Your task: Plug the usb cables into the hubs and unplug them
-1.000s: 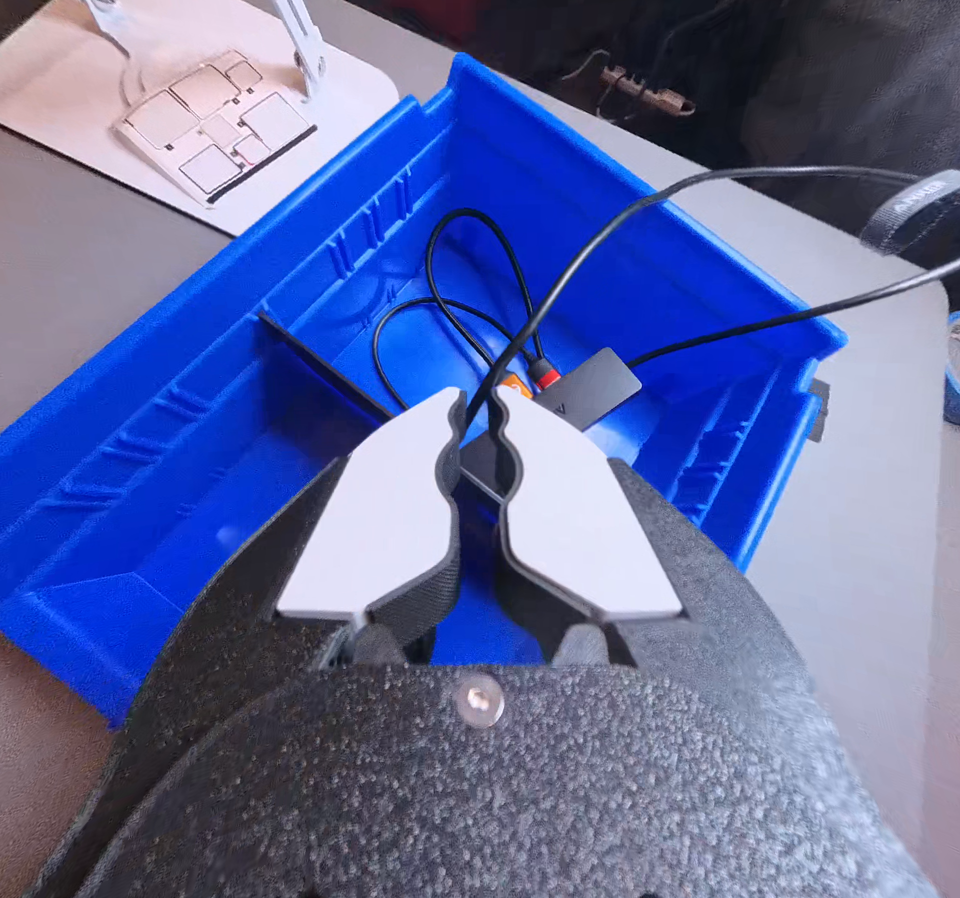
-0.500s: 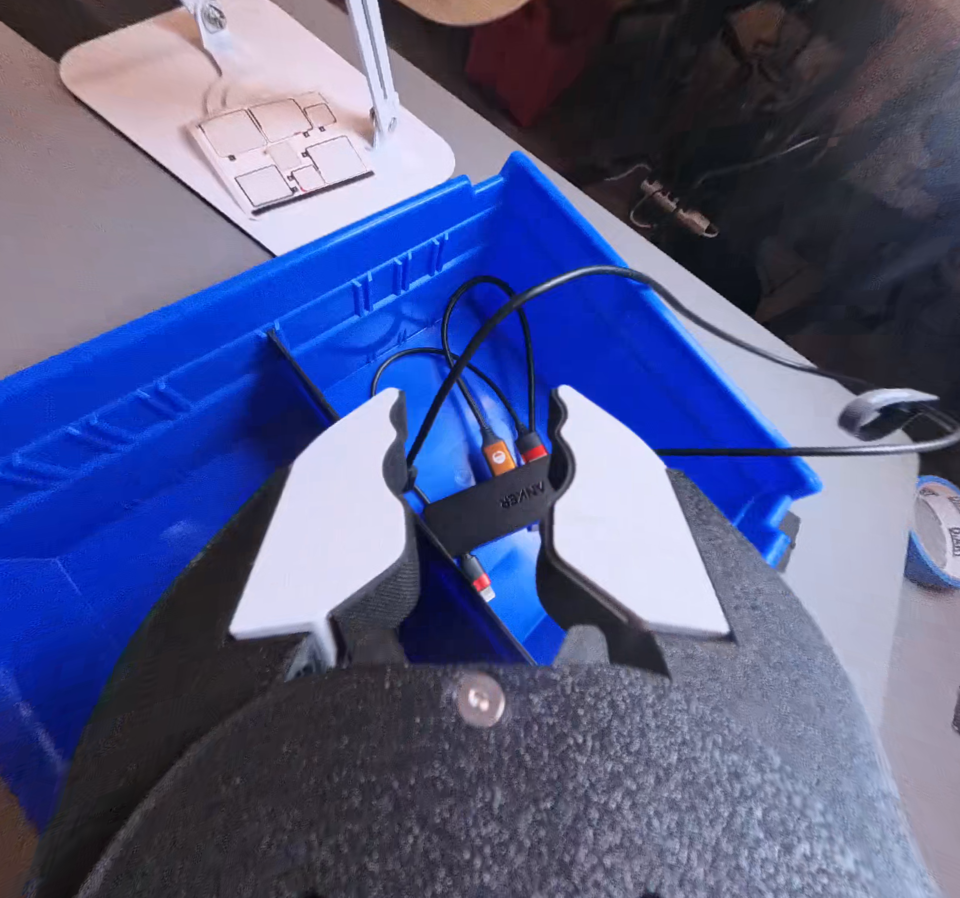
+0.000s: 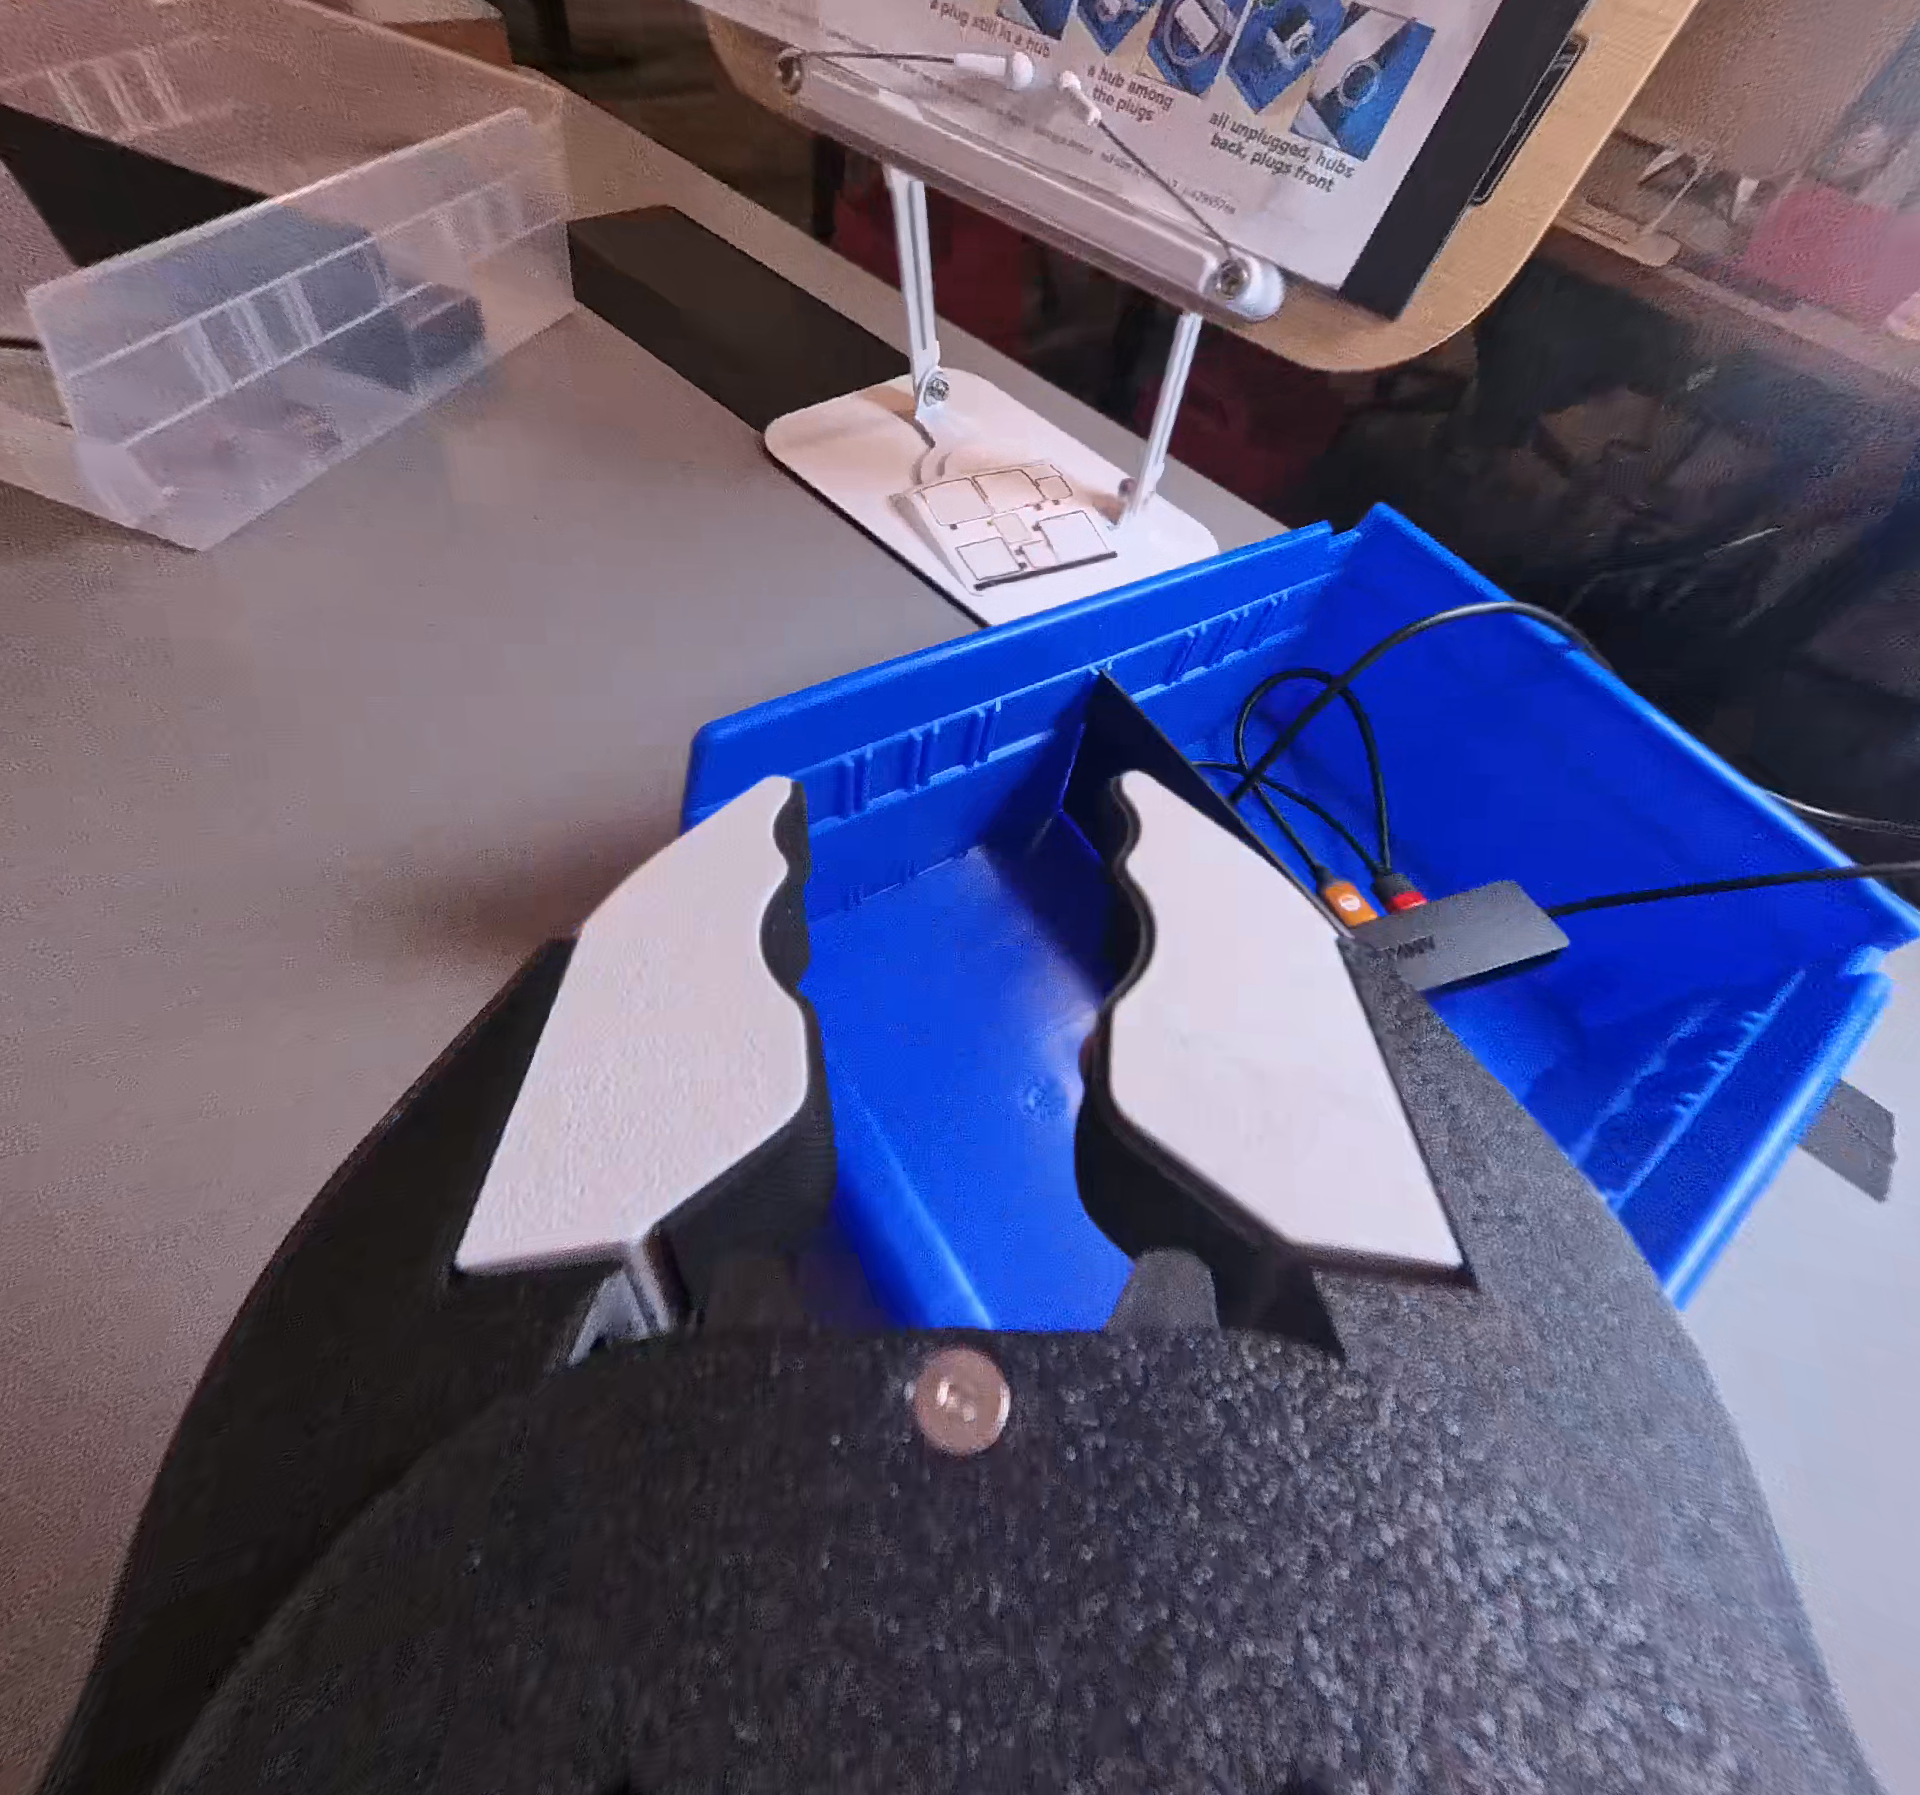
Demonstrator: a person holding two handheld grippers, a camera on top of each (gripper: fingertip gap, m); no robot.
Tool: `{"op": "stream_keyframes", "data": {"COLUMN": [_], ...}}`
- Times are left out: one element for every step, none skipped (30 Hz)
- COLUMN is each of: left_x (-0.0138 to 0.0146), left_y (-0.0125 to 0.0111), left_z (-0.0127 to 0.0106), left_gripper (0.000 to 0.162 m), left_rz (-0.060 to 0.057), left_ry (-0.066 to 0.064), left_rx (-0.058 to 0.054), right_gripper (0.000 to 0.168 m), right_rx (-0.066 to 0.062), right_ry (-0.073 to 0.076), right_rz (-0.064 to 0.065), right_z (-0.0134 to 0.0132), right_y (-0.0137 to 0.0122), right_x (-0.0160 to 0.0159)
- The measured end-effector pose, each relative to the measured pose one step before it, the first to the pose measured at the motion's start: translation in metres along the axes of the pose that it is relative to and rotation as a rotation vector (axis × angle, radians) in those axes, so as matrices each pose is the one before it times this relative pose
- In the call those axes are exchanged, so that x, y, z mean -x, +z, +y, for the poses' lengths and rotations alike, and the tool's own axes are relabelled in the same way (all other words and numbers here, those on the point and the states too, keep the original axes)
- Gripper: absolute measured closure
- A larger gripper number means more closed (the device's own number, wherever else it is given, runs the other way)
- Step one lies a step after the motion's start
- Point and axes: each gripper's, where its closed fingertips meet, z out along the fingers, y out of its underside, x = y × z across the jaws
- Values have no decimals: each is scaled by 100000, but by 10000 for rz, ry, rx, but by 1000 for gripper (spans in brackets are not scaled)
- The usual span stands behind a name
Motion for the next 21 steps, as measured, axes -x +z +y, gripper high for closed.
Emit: {"op": "stream_keyframes", "data": {"left_x": [651,729,707,684,742,649,772,875,518,-60,-275,-315,-335,-186,-136,-137,-107,-159,-62,-65,-319], "left_y": [573,741,936,1100,1257,1354,1365,1364,1337,1245,1155,1067,889,670,545,525,606,629,216,15,-23], "left_z": [167,235,368,643,753,809,815,637,575,875,1216,1214,814,392,257,205,228,194,-68,-303,-368], "left_gripper": [138,137,136,135,133,131,130,128,128,126,123,115,113,111,109,106,101,95,92,92,98], "left_rz": [15,27,116,195,221,308,255,194,359,654,751,765,738,568,434,380,311,295,231,94,182], "left_ry": [287,382,450,410,380,454,315,311,579,742,508,156,-73,-36,41,-2,-55,-41,-118,85,161], "left_rx": [515,556,625,787,853,845,822,703,578,633,793,825,602,347,253,228,231,201,-15,-241,-350], "right_gripper": [115,116,117,118,118,118,118,119,119,119,119,119,119,119,119,120,120,120,120,120,120], "right_rx": [-64,-69,-64,-36,14,29,-4,-1,35,21,27,65,64,34,48,72,59,43,52,29,-16], "right_ry": [39,32,42,36,30,30,25,15,-12,-27,-17,-2,28,41,33,63,111,139,154,142,112], "right_rz": [-38,-81,-87,-56,-63,-75,-55,-25,-20,30,44,17,34,120,129,82,64,42,20,23,3], "right_z": [388,383,363,382,395,383,296,270,270,225,215,272,279,281,326,379,395,392,382,341,247], "right_y": [-455,-434,-402,-375,-355,-338,-342,-334,-334,-351,-371,-397,-409,-431,-400,-336,-244,-136,-23,49,87], "right_x": [702,704,650,544,480,431,355,271,207,96,31,17,-60,-227,-312,-296,-316,-313,-287,-269,-188]}}
